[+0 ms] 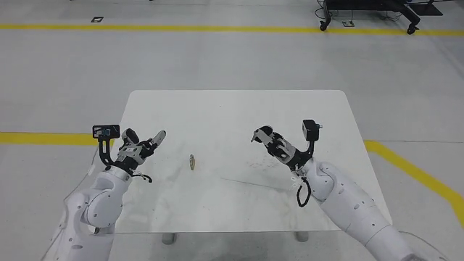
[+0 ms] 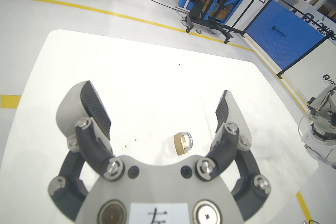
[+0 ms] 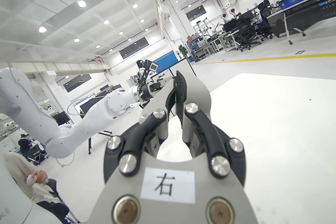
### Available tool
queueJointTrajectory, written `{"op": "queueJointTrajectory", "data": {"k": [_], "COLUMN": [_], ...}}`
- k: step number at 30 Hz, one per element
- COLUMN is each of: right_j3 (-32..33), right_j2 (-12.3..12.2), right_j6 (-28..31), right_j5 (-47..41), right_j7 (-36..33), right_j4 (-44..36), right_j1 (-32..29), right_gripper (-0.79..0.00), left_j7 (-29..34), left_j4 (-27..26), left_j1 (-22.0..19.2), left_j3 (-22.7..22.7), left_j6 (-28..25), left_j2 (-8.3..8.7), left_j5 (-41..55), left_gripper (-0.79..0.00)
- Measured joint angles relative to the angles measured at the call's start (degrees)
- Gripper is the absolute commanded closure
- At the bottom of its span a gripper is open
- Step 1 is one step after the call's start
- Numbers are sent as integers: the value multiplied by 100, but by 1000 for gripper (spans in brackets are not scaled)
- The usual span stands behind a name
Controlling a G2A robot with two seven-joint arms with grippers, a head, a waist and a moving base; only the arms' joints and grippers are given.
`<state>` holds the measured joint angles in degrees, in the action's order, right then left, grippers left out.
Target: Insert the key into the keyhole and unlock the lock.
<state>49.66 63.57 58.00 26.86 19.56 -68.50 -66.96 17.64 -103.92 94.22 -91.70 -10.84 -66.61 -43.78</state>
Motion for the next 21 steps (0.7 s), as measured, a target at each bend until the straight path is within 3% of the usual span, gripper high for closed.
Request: {"op": "queueJointTrajectory", "data": {"k": [2,5,9,14,21], "right_j3": [0,-34,-204,-342,-348], "right_j2": [0,24,118,226,348], "right_j6": [0,-213,-104,-108,3], "right_j5": [-3,-200,-1108,-1881,-2510], "right_j7": [0,-146,-514,-944,-1168], "right_j4": [0,-14,124,455,542], "right_j1": [0,-44,3,173,226], "right_gripper": [0,0,0,0,0], "left_j7": [65,428,1511,2918,4909], "left_j4": [108,454,1139,1831,2641], "left_j1": [-47,-296,-826,-1524,-2804], "left_j3": [35,124,258,558,1691], "left_j6": [-301,-937,-1563,-1666,-1238], "left_j2": [-15,-35,-30,-40,-206], "left_j5": [398,1851,4064,6166,8061], "left_gripper": [-785,-785,-785,-785,-785]}}
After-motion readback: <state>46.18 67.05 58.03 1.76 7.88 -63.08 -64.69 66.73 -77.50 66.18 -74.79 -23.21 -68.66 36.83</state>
